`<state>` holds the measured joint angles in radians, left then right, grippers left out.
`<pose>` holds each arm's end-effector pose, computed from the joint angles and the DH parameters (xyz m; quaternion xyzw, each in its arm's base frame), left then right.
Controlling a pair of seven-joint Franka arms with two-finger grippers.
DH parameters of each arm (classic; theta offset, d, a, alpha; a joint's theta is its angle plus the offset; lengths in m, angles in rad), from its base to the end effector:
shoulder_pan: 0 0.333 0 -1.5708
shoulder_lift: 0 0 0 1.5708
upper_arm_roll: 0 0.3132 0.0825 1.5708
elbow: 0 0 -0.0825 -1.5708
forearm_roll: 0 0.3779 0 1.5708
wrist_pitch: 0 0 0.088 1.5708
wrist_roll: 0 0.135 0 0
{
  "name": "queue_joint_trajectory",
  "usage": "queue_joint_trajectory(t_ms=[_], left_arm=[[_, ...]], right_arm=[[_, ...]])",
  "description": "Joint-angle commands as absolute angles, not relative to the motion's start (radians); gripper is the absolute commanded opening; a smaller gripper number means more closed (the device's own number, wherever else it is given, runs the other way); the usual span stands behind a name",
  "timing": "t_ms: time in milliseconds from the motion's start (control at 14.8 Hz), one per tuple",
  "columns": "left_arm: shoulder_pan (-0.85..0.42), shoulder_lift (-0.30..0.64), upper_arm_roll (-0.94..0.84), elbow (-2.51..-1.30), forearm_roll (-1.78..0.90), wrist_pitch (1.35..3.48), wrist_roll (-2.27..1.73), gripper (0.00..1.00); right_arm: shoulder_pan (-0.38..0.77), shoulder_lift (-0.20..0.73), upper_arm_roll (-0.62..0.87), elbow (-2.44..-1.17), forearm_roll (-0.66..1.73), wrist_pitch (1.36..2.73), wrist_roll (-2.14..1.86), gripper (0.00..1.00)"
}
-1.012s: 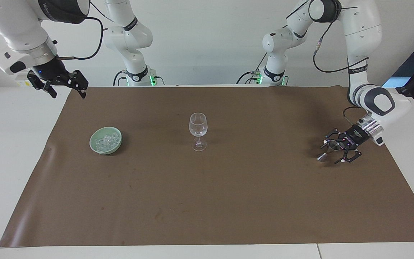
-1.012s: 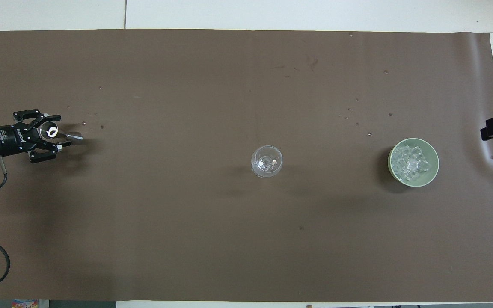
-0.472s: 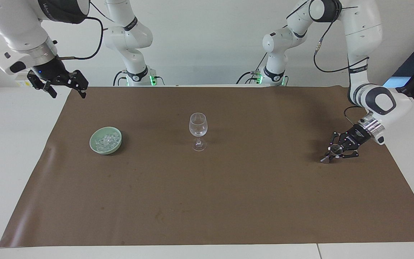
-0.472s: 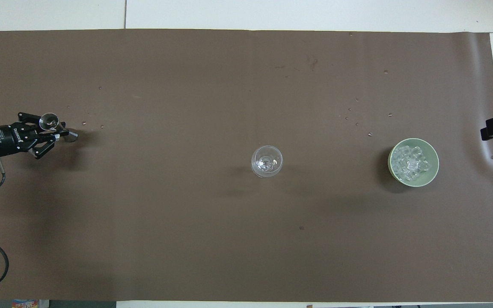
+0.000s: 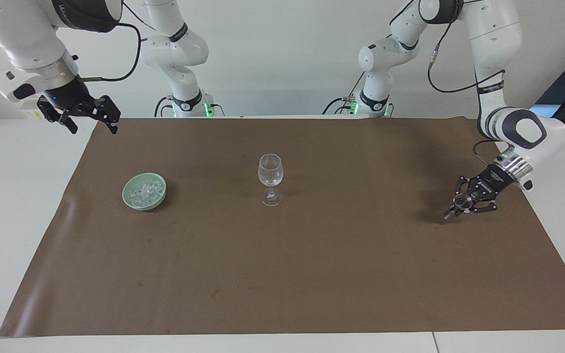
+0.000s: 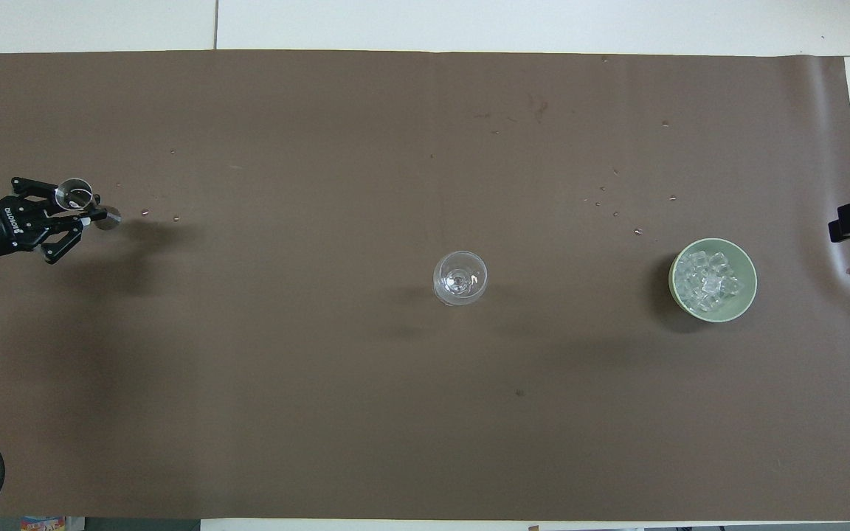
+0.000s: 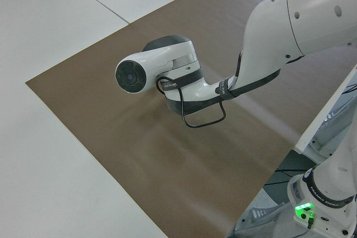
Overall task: Pour wine and add ice with both arms
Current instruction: 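Lift the jigger with the left gripper and carry it to the glass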
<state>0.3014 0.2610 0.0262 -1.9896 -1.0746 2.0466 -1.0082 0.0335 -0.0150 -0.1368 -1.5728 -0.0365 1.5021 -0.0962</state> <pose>0.5825 0.1235 0.3229 0.4992 0.7497 -0.2238 0.3725 0.5315 -0.0608 0.5951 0.9995 -0.0043 -0.0295 0.0143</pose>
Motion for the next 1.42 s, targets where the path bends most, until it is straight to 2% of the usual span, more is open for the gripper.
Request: queue_joint_trajectory(t_ms=[0,405,607,877,1349], left_arm=[[0.256,0.132,0.034,-2.077,-1.094,2.051,-1.043,0.00],[0.206,-0.037,0.034,-2.089,-1.092,1.889,-1.216,0.00],[0.131,-0.121,0.034,-2.109,-1.092,1.855,-1.357,0.00],[0.002,-0.187,0.031,-2.111,-1.092,1.876,-1.505,0.00],[-0.391,-0.187,0.028,-2.158,-1.092,2.296,-1.709,0.00]], right_arm=[[0.023,-0.031,-0.133,-1.591,-0.018,1.509,-0.112,1.00],[0.023,-0.031,-0.133,-1.591,-0.018,1.509,-0.112,1.00],[0.023,-0.031,-0.133,-1.591,-0.018,1.509,-0.112,1.00],[0.023,-0.031,-0.133,-1.591,-0.018,1.509,-0.112,1.00],[0.023,-0.031,-0.133,-1.591,-0.018,1.509,-0.112,1.00]])
